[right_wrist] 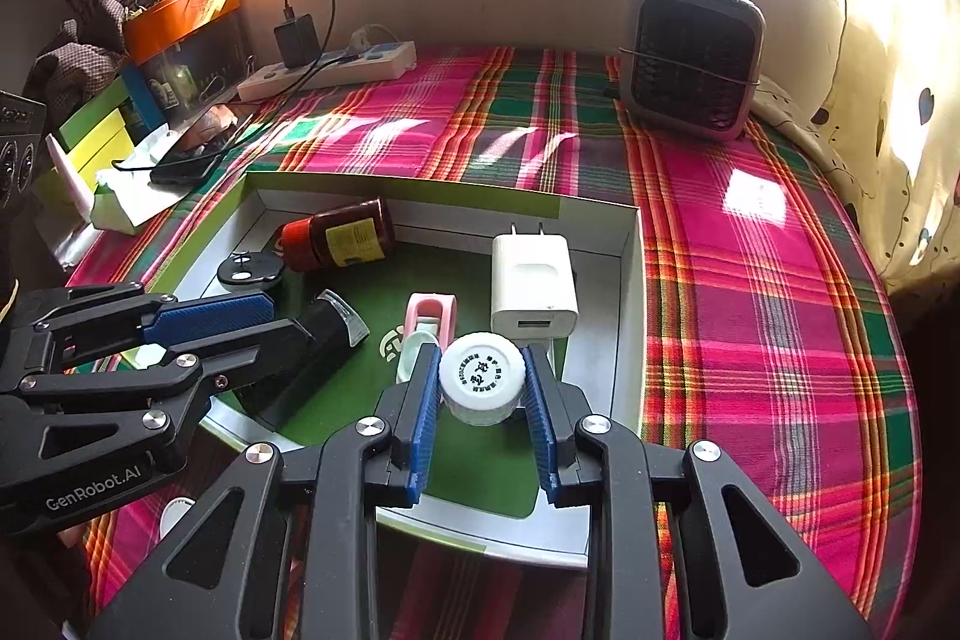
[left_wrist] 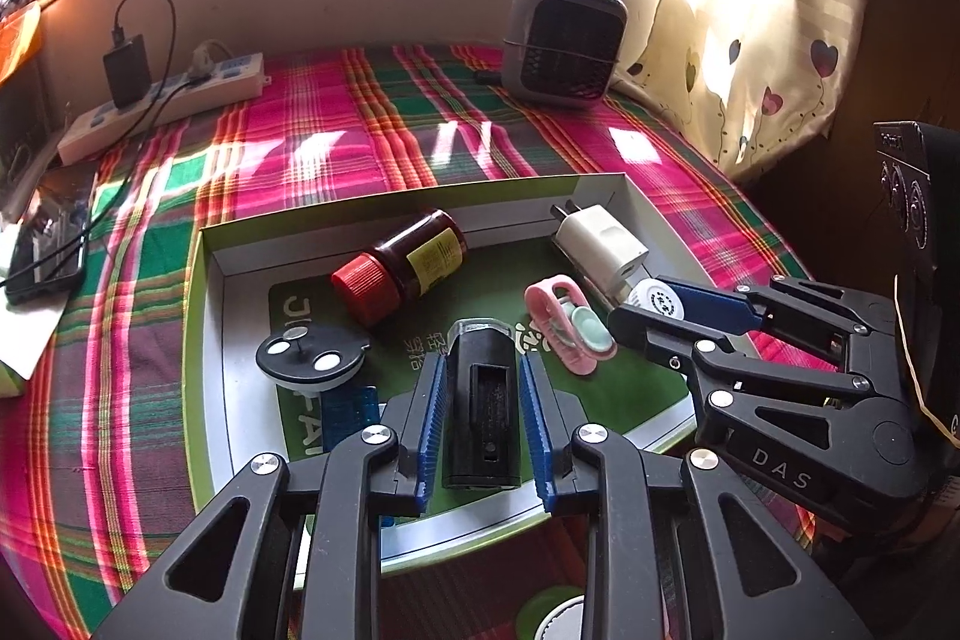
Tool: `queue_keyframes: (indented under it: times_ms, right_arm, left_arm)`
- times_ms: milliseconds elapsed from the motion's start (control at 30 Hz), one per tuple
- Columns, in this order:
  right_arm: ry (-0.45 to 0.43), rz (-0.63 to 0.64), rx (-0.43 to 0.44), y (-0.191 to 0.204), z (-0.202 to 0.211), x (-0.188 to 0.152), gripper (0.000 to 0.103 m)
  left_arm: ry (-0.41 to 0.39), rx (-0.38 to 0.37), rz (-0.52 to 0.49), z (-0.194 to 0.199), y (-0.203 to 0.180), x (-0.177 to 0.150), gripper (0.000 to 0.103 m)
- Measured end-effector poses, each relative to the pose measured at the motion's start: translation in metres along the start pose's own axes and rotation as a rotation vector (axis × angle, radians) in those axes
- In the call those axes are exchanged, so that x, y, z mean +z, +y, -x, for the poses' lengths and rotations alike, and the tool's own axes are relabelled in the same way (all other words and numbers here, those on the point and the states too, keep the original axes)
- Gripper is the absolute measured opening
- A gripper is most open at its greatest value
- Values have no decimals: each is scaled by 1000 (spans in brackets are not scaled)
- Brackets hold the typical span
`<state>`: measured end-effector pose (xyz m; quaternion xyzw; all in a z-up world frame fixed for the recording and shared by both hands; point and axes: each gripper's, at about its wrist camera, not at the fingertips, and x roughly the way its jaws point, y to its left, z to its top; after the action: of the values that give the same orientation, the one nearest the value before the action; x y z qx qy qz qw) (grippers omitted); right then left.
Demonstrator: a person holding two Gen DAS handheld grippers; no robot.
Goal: Organize rigid objects
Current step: 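Lower the black holder into the tray with the left tool while the right tool lowers the white container, then open the left tool releasing the black holder while the right tool releases the white container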
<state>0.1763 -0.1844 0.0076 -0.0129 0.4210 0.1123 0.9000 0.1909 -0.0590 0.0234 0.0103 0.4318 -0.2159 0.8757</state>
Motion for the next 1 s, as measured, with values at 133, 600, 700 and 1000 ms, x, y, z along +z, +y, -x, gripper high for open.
queue_keyframes:
  times_ms: [133,600,700,1000]
  right_arm:
    - [5,-1,3,-1,-2,0,29]
    - [5,-12,-2,-6,-11,2,29]
    - [1,-8,-5,-7,-13,3,29]
    - [-20,15,-33,-6,-15,3,29]
  left_arm:
    - [10,3,1,-3,0,-1,24]
    - [22,-8,15,-9,4,-1,24]
    - [22,-11,17,-10,3,-1,24]
    - [23,-19,28,-10,4,-2,24]
